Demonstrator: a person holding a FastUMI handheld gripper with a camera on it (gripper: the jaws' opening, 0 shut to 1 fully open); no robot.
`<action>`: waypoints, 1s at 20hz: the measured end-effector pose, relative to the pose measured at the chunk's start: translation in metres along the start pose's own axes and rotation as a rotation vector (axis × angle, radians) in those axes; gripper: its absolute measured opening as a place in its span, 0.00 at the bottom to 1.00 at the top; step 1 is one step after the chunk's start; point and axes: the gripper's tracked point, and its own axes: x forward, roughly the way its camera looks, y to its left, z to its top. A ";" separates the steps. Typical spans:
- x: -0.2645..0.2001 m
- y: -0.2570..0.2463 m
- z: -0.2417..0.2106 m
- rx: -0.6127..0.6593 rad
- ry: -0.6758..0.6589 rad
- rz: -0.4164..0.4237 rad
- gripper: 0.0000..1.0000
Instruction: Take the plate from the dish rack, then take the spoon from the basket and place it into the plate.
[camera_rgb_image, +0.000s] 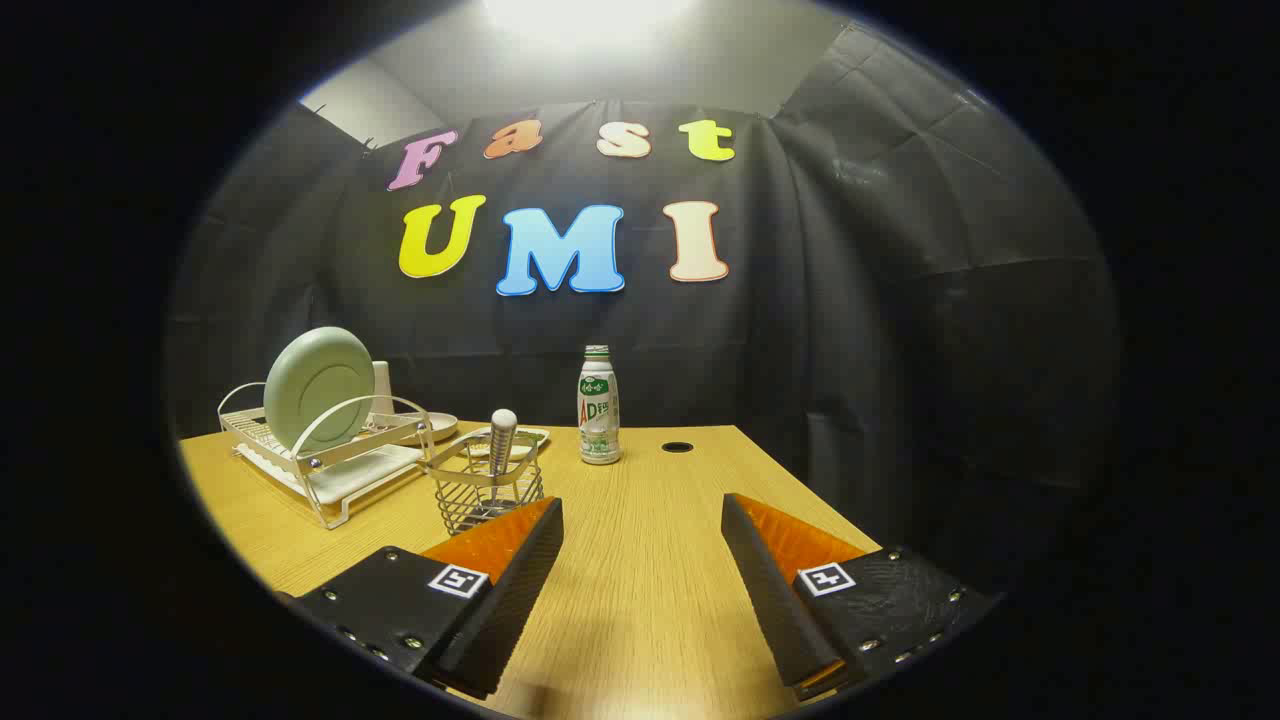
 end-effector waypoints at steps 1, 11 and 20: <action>0.004 -0.002 0.000 0.005 -0.006 -0.005 0.97; 0.075 -0.035 0.049 0.005 -0.078 -0.122 0.97; -0.036 -0.011 0.140 -0.054 -0.076 -0.151 0.97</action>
